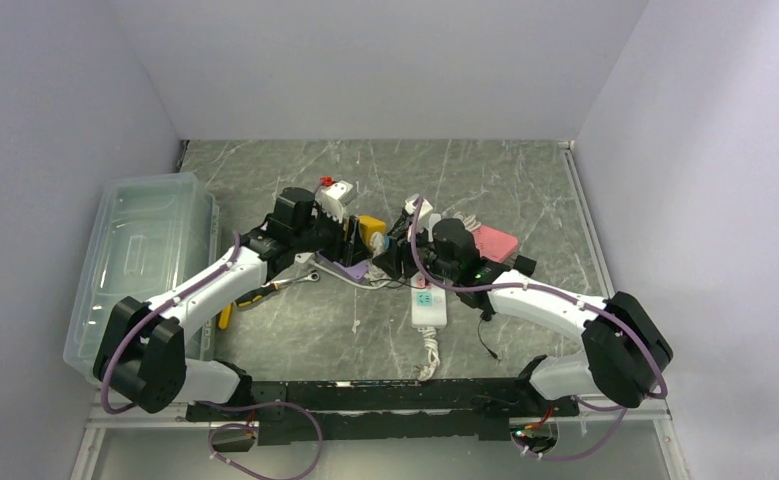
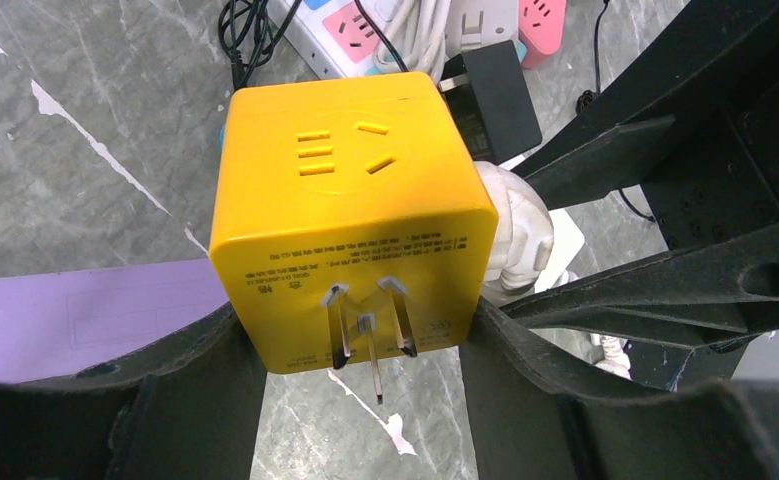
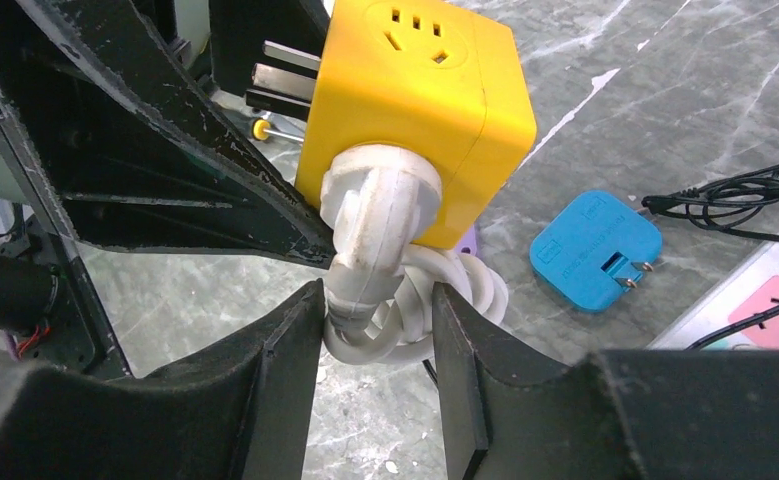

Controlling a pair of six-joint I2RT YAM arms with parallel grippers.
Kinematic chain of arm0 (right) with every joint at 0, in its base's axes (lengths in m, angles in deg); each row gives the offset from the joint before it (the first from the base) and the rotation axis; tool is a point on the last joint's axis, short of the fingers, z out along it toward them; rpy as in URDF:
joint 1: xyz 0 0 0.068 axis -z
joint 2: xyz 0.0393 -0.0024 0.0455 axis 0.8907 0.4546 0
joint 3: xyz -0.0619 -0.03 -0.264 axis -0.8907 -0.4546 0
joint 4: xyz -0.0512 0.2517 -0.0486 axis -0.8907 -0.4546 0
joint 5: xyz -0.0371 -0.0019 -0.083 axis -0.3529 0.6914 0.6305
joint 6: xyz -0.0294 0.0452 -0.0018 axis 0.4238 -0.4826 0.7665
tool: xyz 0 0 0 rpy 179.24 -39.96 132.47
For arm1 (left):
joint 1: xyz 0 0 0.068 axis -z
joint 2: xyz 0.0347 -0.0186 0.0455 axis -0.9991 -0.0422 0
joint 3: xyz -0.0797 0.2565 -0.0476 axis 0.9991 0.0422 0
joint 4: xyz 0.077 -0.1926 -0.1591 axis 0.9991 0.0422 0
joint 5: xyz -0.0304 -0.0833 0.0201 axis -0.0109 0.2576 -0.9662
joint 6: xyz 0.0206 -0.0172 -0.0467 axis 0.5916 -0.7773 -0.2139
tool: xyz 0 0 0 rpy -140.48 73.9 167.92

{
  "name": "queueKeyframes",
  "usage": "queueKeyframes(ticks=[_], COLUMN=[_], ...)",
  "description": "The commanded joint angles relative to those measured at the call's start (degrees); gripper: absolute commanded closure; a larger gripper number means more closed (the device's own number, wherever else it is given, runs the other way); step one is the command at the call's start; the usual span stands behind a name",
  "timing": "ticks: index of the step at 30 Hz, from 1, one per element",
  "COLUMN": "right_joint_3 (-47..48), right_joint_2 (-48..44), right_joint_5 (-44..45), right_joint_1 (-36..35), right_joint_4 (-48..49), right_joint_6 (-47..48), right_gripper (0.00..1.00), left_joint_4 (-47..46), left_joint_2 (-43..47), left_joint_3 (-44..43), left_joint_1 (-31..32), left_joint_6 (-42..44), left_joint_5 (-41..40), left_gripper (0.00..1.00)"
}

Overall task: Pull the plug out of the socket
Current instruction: Remove the plug from the socket.

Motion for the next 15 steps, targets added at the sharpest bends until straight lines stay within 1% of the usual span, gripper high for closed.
queueKeyframes(ticks=[1, 4, 5, 8, 10, 11, 15], right_joint_3=[2.91, 3.08, 3.05, 2.60, 1.99, 1.65, 0.30], right_joint_2=[0.32, 0.42, 0.47, 0.06, -0.45, -0.75, -2.20], right_joint_5=[4.38, 6.50, 7.17, 10.57, 13.34, 14.74, 13.58], right_joint_1=[-0.25, -0.26, -0.24, -0.21, -0.21, -0.03, 1.62], right_joint_4=[1.35, 1.51, 1.39, 0.93, 0.62, 0.38, 0.79], right_joint_6=[1.91, 1.78, 1.69, 1.35, 0.29, -0.03, -0.25], right_gripper=[0.56, 0.60, 0.64, 0.83, 0.96, 1.00, 1.00], left_joint_4=[-2.86, -2.80, -2.73, -1.67, -0.84, -0.53, 0.52], left_joint_2=[2.75, 2.25, 1.99, 1.99, 2.53, 2.83, 3.47], left_joint_3=[-2.03, -2.30, -2.42, -2.88, -2.94, -2.88, -2.56], left_joint_1=[-0.16, -0.16, -0.16, -0.17, -0.16, -0.16, -0.16], left_joint_6=[0.70, 0.76, 0.90, 1.75, 2.41, 2.62, 2.75], left_joint_5=[3.89, 5.00, 5.30, 4.35, 3.06, 1.96, -2.75], left_gripper=[1.00, 1.00, 1.00, 1.00, 1.00, 1.00, 1.00])
